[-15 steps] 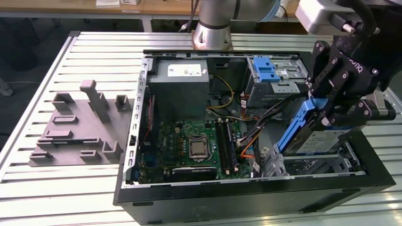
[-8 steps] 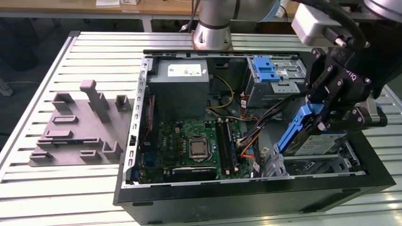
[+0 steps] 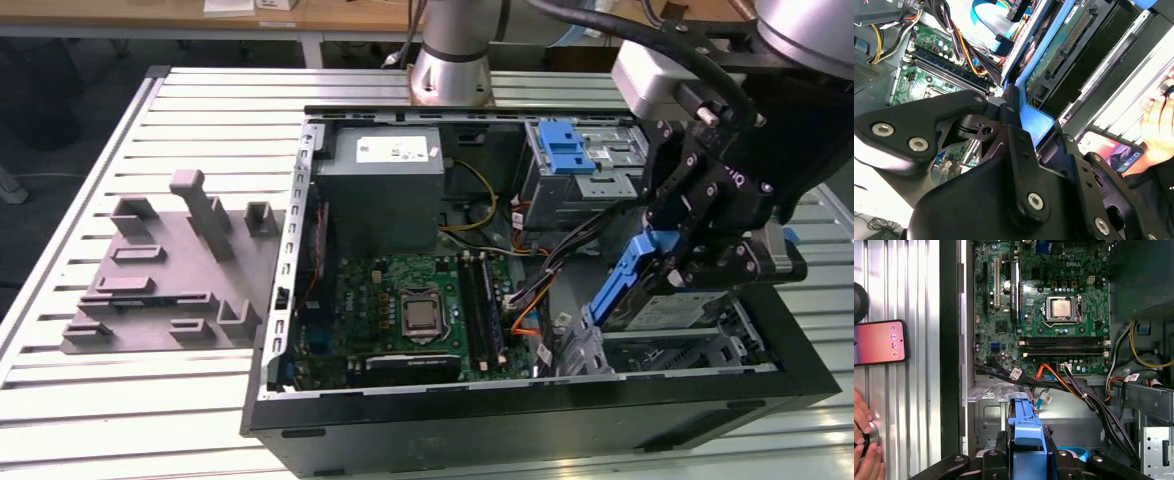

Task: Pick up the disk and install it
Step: 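Insert the disk into the insertion slot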

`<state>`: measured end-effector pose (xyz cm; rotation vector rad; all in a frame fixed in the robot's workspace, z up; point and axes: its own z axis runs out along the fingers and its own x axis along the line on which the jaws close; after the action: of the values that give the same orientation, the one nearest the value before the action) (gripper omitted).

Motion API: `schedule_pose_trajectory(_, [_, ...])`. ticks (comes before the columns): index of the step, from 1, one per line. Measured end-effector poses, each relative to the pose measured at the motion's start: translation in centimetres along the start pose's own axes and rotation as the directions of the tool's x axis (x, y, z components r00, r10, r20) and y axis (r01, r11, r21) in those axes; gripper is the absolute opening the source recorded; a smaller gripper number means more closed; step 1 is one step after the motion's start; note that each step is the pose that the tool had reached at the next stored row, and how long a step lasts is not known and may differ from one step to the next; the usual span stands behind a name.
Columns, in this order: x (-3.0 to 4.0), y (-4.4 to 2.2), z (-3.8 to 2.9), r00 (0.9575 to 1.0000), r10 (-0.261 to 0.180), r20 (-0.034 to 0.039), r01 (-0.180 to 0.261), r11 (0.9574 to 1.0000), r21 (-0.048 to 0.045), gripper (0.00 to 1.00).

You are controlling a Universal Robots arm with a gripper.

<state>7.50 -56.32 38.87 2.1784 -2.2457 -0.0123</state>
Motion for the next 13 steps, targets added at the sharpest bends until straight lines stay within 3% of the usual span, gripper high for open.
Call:
schedule_pose_trajectory(8, [0.0, -0.01, 0.1, 1.0, 0.0, 0.0004, 0.0, 1.0, 0.0001, 0.37])
schedule_pose_trajectory(9, [0.0, -0.01, 0.19, 1.0, 0.0, 0.0002, 0.0, 1.0, 0.0001, 0.37])
schedule_pose_trajectory(10, [0.0, -0.01, 0.34, 1.0, 0.0, 0.0006, 0.0, 1.0, 0.0001, 0.44])
schedule_pose_trajectory(13, [0.0, -0.02, 0.87, 1.0, 0.0, 0.0003, 0.0, 1.0, 0.0, 0.44])
